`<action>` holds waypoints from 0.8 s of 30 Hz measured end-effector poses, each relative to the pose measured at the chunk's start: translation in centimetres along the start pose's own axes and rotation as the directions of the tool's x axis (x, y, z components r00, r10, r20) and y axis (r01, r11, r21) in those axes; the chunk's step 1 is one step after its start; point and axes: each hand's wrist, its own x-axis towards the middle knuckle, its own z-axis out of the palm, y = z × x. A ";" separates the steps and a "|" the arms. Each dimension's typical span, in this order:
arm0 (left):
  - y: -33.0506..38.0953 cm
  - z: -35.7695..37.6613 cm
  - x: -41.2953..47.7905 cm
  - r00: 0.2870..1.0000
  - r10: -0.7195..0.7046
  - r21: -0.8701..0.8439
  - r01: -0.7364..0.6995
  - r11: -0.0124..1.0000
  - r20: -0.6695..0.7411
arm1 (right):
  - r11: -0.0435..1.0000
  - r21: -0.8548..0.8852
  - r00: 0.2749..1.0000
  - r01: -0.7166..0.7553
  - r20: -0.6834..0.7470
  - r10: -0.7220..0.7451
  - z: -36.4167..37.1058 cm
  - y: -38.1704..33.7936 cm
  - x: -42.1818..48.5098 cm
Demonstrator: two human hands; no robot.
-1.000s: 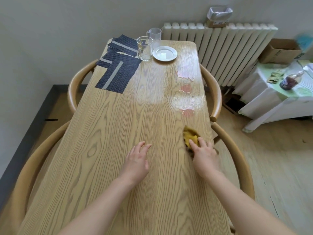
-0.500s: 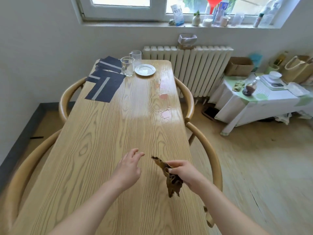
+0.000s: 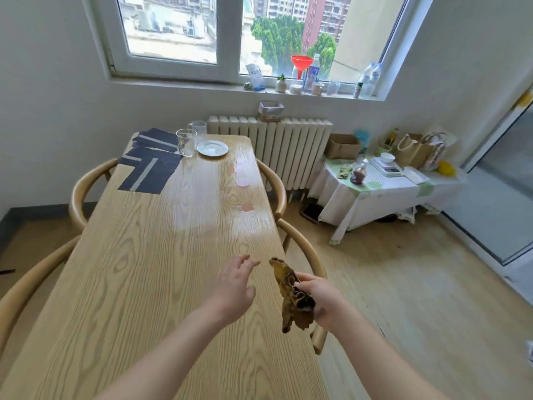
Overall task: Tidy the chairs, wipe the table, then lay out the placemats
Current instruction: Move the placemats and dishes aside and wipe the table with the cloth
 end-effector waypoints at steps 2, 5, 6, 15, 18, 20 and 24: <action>0.9 0.0 -0.5 1.000 0.017 0.004 -0.017 1.000 -0.010 | 1.000 0.007 1.000 0.012 0.000 -0.012 -0.5 0.0 -1.3; 2.3 -0.2 -0.6 0.999 0.039 0.012 -0.039 0.999 -0.028 | 0.999 0.010 0.999 0.049 -0.011 -0.048 -1.6 -0.3 -2.3; 2.6 -0.1 -0.5 0.998 0.048 0.018 -0.048 0.999 -0.031 | 0.998 0.013 0.998 0.057 -0.024 -0.057 -2.0 -0.4 -2.4; 8.4 4.6 2.1 0.997 0.024 0.024 -0.023 0.999 -0.069 | 0.996 0.076 0.998 0.047 -0.039 -0.044 -9.4 -0.2 -0.4; 11.8 7.1 4.1 0.994 0.003 0.026 0.000 1.000 -0.106 | 0.997 0.073 0.999 0.040 -0.034 -0.038 -14.3 -1.0 0.9; 14.4 9.3 6.0 0.994 -0.011 0.016 0.013 1.000 -0.112 | 0.997 0.071 0.999 0.043 -0.026 -0.041 -18.6 -1.6 1.8; 19.1 12.6 9.6 0.989 -0.041 0.011 0.043 0.999 -0.141 | 0.997 0.051 0.998 0.062 -0.016 -0.061 -26.0 -3.0 3.8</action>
